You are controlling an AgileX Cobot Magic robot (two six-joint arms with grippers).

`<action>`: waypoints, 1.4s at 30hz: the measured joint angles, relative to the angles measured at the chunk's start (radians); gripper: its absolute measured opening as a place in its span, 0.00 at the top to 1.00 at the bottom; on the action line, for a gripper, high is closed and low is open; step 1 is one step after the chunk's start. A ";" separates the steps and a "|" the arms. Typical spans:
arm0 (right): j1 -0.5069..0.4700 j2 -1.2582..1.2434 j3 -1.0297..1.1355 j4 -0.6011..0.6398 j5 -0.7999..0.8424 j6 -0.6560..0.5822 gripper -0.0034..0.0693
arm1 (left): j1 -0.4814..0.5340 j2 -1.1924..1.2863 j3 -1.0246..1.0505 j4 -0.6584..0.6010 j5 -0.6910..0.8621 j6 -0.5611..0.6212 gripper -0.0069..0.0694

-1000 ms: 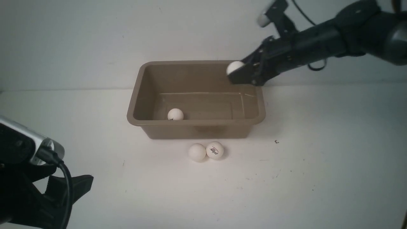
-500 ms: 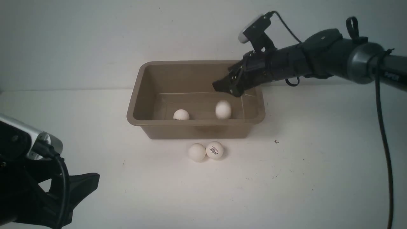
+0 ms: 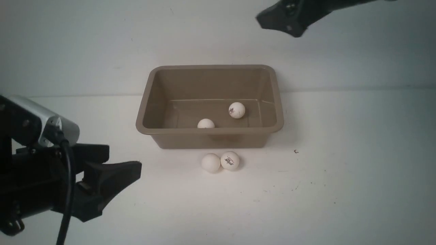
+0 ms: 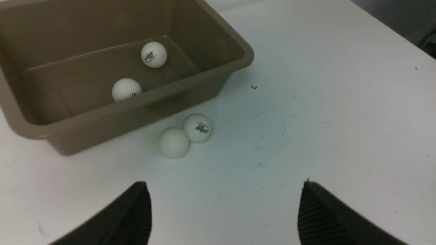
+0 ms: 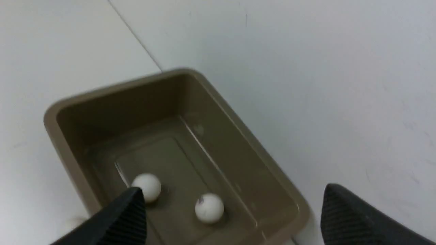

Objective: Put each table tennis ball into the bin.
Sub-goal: Use the left arm to clamp the table tennis ball closest to it

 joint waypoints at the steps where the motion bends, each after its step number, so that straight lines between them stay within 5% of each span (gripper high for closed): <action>1: 0.000 -0.013 0.000 -0.044 0.025 0.040 0.09 | 0.000 0.016 0.000 -0.022 0.001 0.037 0.23; 5: 0.000 -0.043 0.000 -0.139 0.160 0.151 0.09 | 0.000 0.099 0.000 -0.124 0.003 0.197 0.23; 12: 0.004 -0.029 0.000 -0.055 0.346 0.297 0.11 | 0.000 0.141 0.000 -0.303 -0.001 0.347 0.23; 18: 0.024 -0.028 0.000 -0.063 0.360 0.330 0.12 | -0.012 0.182 -0.002 -0.284 0.023 0.425 0.23; 24: 0.024 -0.028 0.000 -0.090 0.360 0.335 0.12 | -0.168 0.327 -0.003 -0.286 -0.069 0.685 0.23; 32: 0.024 -0.028 0.000 -0.094 0.360 0.305 0.14 | -0.373 0.552 -0.019 -0.502 -0.345 1.007 0.23; 42: 0.024 -0.028 0.000 -0.094 0.360 0.275 0.14 | -0.422 0.874 -0.264 -0.538 -0.491 0.918 0.23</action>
